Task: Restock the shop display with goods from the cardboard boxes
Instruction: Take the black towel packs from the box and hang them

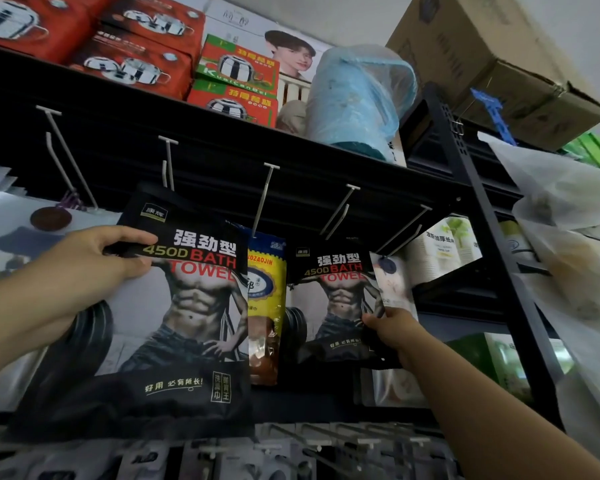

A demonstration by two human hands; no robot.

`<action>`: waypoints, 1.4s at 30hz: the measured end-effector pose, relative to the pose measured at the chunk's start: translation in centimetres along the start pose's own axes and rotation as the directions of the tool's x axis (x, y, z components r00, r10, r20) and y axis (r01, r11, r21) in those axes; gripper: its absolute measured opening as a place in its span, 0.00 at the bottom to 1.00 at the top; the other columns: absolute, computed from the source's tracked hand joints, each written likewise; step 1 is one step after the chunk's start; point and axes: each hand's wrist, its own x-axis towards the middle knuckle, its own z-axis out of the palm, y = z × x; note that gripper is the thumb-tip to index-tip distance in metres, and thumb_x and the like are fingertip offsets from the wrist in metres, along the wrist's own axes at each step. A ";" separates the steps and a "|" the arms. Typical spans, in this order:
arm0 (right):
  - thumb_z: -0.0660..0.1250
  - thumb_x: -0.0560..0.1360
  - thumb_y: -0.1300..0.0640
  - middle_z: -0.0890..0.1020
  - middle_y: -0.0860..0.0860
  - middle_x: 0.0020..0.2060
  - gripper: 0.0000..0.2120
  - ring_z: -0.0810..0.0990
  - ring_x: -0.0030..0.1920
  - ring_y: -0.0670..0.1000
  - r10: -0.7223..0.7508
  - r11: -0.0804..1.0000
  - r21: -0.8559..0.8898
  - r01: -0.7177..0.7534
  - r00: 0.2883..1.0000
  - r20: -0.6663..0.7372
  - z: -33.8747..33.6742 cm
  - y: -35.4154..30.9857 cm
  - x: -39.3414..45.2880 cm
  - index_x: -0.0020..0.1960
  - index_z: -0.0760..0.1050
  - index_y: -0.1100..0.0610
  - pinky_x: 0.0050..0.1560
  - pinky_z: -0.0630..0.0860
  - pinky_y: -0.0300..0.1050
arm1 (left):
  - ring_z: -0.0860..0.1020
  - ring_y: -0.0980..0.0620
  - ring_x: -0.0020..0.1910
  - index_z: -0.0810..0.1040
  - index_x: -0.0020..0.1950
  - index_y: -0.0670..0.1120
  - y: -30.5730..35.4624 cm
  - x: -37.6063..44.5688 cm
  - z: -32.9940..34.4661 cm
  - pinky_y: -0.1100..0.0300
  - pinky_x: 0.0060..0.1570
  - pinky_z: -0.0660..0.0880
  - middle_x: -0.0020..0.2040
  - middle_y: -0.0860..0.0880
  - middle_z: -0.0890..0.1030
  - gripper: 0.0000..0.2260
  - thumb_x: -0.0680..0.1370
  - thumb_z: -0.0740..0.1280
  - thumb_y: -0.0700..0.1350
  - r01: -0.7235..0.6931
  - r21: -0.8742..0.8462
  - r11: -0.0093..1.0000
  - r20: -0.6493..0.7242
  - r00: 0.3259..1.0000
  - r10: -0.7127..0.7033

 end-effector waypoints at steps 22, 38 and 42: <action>0.61 0.79 0.44 0.82 0.55 0.47 0.16 0.81 0.47 0.55 -0.084 0.996 0.024 0.081 0.987 0.139 3.1 -1.3 -6.7 0.54 0.74 0.57 0.49 0.78 0.49 | 0.74 0.59 0.46 0.78 0.52 0.52 0.3 -2.1 4.1 0.67 0.42 0.69 0.50 0.52 0.78 0.12 0.77 0.66 0.35 0.106 -0.106 0.989 0.059 0.993 -0.100; 0.67 0.77 0.57 0.85 0.57 0.44 0.09 0.84 0.39 0.52 -0.148 0.923 0.364 0.125 0.988 0.037 -2.4 -1.6 -7.7 0.54 0.78 0.61 0.36 0.78 0.43 | 0.80 0.49 0.47 0.77 0.48 0.52 1.0 -3.9 8.0 0.52 0.47 0.76 0.46 0.46 0.82 0.09 0.77 0.65 0.37 0.131 -0.081 0.988 0.189 0.975 -0.113; 0.67 0.77 0.58 0.84 0.57 0.39 0.06 0.84 0.35 0.53 -0.161 0.913 0.385 0.134 0.986 0.039 -2.8 -3.5 -5.7 0.49 0.78 0.62 0.32 0.79 0.43 | 0.80 0.45 0.44 0.77 0.47 0.49 -0.1 -3.2 6.7 0.55 0.41 0.74 0.43 0.43 0.82 0.10 0.77 0.64 0.35 0.161 -0.053 0.986 0.177 0.973 -0.149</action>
